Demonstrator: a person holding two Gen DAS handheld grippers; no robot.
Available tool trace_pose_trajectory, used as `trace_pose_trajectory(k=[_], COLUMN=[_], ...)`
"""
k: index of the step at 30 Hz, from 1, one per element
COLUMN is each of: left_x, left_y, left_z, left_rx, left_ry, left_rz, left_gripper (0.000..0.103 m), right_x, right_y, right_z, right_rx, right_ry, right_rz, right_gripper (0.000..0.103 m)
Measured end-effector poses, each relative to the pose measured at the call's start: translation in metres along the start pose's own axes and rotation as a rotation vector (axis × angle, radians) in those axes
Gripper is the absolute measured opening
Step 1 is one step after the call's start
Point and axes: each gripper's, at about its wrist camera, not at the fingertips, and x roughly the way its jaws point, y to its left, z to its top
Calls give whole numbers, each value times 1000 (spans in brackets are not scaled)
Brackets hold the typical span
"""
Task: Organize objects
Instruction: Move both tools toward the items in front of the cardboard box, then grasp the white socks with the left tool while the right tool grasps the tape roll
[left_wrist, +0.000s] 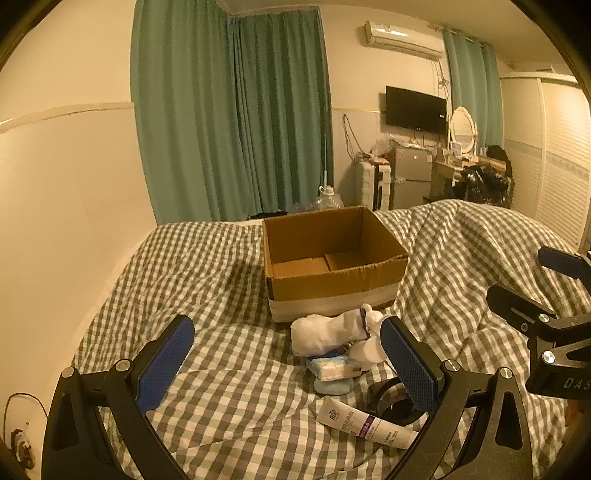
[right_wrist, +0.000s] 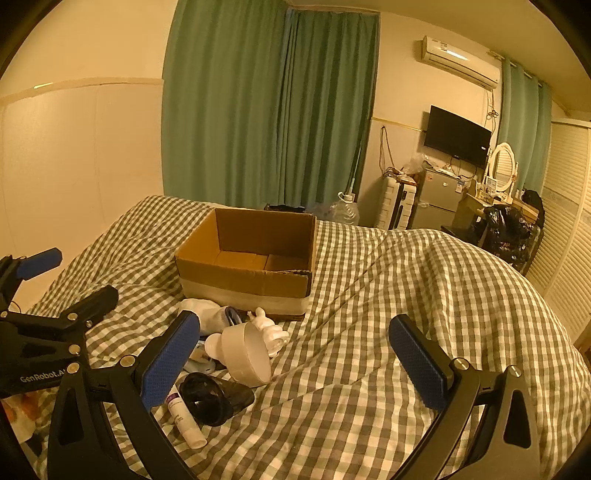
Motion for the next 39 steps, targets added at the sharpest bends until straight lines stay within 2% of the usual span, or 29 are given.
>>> trace_pose_trajectory(k=[4, 15, 20, 26, 28, 30, 31, 32, 34, 39], left_x=[16, 61, 83, 107, 114, 122, 126, 131, 139, 160], left_y=[-1, 9, 13, 14, 16, 18, 19, 19, 19, 10], left_z=[-6, -26, -33, -37, -35, -35, -35, -34, -34, -23], left_rx=[10, 21, 19, 30, 29, 19, 13, 2, -9, -8], left_ry=[52, 188, 249, 290, 302, 320, 329, 344, 356, 365], left_rz=[2, 17, 28, 44, 37, 25, 17, 4, -12, -49], left_gripper=[103, 103, 103, 103, 103, 103, 103, 103, 103, 103], right_x=[11, 73, 107, 138, 146, 148, 147, 146, 141, 136], right_y=[6, 23, 35, 37, 36, 34, 33, 33, 33, 26], right_z=[-3, -22, -31, -40, -40, -38, -37, -35, -31, -20], right_rx=[-20, -58, -109, -89, -73, -55, -51, -53, -74, -85], right_ry=[29, 179, 267, 365, 390, 399, 393, 387, 367, 328], right_rz=[-2, 30, 63, 157, 186, 215, 226, 232, 219, 220], right_gripper=[103, 102, 90, 86, 76, 71, 61, 47, 28, 28])
